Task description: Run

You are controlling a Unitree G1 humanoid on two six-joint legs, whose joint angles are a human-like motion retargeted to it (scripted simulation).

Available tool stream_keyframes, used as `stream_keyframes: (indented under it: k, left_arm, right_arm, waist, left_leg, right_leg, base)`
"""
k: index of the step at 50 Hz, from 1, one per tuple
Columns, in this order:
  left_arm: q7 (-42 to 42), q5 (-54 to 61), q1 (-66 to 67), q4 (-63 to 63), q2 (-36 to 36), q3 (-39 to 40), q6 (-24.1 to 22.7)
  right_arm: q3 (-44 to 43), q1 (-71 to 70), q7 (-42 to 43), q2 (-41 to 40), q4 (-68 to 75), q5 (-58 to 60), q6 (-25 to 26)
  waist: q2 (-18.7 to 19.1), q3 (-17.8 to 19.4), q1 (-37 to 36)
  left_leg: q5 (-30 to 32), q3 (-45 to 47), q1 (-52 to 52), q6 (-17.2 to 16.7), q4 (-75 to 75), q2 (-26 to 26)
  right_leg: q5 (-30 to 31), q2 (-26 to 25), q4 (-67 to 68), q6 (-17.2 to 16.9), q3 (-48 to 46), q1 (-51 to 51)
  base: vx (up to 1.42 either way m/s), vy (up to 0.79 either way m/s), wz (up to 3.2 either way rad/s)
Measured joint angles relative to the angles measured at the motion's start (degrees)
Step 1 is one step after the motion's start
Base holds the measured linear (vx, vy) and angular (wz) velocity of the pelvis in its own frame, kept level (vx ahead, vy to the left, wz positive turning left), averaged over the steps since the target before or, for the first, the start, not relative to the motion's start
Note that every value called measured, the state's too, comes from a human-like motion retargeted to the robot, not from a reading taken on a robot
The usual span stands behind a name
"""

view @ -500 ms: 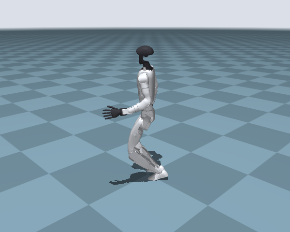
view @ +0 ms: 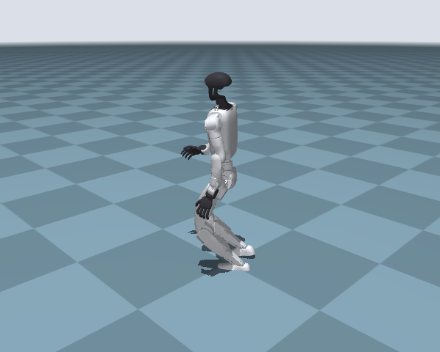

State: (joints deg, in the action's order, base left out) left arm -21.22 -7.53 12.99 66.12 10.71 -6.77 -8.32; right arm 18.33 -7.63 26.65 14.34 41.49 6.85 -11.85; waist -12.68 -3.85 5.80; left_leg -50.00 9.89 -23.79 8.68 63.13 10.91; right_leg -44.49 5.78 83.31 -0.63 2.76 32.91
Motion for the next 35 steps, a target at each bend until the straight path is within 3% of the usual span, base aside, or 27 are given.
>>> stream_keyframes:
  k: [2,5,8,10,12,17,19,21,25,27,30,35]
  left_arm:
    - [0.5,2.3,-0.8,-5.1,0.4,0.3,-1.4]
    - [2.0,5.0,0.0,-11.4,0.9,0.5,-3.7]
    - [3.4,6.0,0.9,-14.5,2.1,0.4,-5.0]
    - [3.5,5.8,2.1,-14.8,2.2,0.4,-5.3]
    - [3.5,5.5,3.3,-13.6,2.2,0.8,-4.8]
    - [0.2,5.4,4.0,-6.2,0.8,3.7,-1.9]
    - [-1.2,6.5,1.5,-3.7,-0.5,5.4,-1.3]
    - [-1.4,7.5,0.0,-6.0,-0.6,5.8,-1.9]
    - [-0.4,8.2,0.9,-23.0,2.1,3.8,-5.7]
    - [-0.2,8.3,1.7,-34.2,4.7,4.2,-7.9]
    - [-1.4,7.9,2.3,-48.3,8.3,6.7,-10.7]
    - [-6.5,5.8,2.7,-59.6,10.4,12.6,-12.5]
  right_arm:
    - [-0.4,3.3,-1.1,-1.3,8.4,-1.1,1.3]
    - [-1.4,8.2,-2.9,-2.5,16.6,-2.6,2.0]
    - [-3.4,11.1,-4.4,-1.7,18.3,-4.2,1.0]
    - [-4.2,12.0,-3.7,-0.7,17.1,-4.5,0.2]
    - [-5.3,11.2,-2.4,0.6,14.5,-4.3,-0.8]
    - [-6.4,4.4,1.7,3.0,7.3,0.0,-0.9]
    - [-6.0,2.0,1.6,1.4,7.1,0.2,0.1]
    - [-4.4,2.4,-0.2,-0.7,9.6,-0.6,0.9]
    - [-1.3,8.8,-5.5,-4.2,19.5,-2.3,1.7]
    - [-1.0,12.1,-8.0,-4.8,23.4,-2.7,1.9]
    - [-2.8,16.0,-9.9,-4.4,26.4,-3.8,1.8]
    - [-9.0,19.3,-6.7,-2.2,24.9,-7.0,1.6]
  waist:
    - [2.0,-0.5,-1.2]
    - [1.5,-3.7,-1.7]
    - [1.1,-5.4,-3.1]
    - [0.4,-5.3,-3.6]
    - [0.0,-5.2,-4.2]
    - [-0.2,-1.3,-4.9]
    - [-1.0,0.1,-3.9]
    - [0.6,0.9,-4.8]
    - [1.8,-2.3,-5.8]
    - [1.1,-3.6,-5.6]
    - [0.0,-4.1,-5.1]
    - [-1.2,-3.8,-4.4]
  left_leg:
    - [8.4,-0.9,4.7,-4.0,-7.3,-3.0]
    - [24.0,-1.3,7.4,-9.4,-19.0,-2.8]
    - [30.2,-1.2,6.2,-11.3,-22.1,-3.0]
    - [29.1,-0.4,4.6,-10.5,-18.8,-3.1]
    - [24.2,-0.3,3.0,-8.8,-14.4,-3.6]
    - [0.0,0.8,-0.8,-0.5,2.5,-5.5]
    - [0.0,1.5,-1.5,1.1,3.2,-4.7]
    - [2.0,0.5,1.2,-0.7,2.2,-5.9]
    - [21.1,-0.7,5.6,-7.7,-11.7,-6.1]
    - [28.8,-0.7,6.3,-10.2,-17.2,-4.8]
    - [33.1,-0.7,6.2,-12.2,-20.1,-2.7]
    - [26.3,0.4,3.9,-10.3,-13.0,-2.7]
  right_leg:
    - [6.2,-3.0,-8.5,-1.1,-1.5,-3.3]
    - [16.5,-2.0,-20.1,-4.4,-3.1,-5.7]
    - [20.9,-1.8,-26.5,-6.1,-4.2,-6.4]
    - [20.7,-1.3,-25.9,-6.3,-4.3,-6.3]
    - [17.7,-1.9,-24.4,-5.2,-3.8,-6.2]
    - [-4.0,-4.0,-12.1,1.6,-2.6,-4.4]
    - [-4.9,-3.1,-9.2,1.6,-2.0,-3.5]
    - [-0.6,-5.1,-11.8,1.1,-1.9,-6.4]
    - [17.5,-5.0,-24.3,-4.7,-2.4,-10.1]
    - [22.9,-3.3,-26.2,-6.7,-2.6,-9.4]
    - [23.0,-0.9,-23.7,-7.0,-2.9,-7.6]
    - [15.9,0.8,-16.0,-4.5,-2.5,-5.2]
  base:
    - [0.15,-0.04,-0.10]
    - [0.10,-0.06,0.27]
    - [0.02,-0.02,0.04]
    - [-0.03,-0.01,-0.04]
    - [-0.06,-0.02,-0.15]
    - [-0.08,-0.01,-0.12]
    - [-0.05,-0.02,0.25]
    - [0.10,-0.01,-0.25]
    - [0.10,-0.03,0.00]
    - [0.04,-0.01,0.07]
    - [-0.02,0.00,0.02]
    - [-0.09,0.00,0.07]
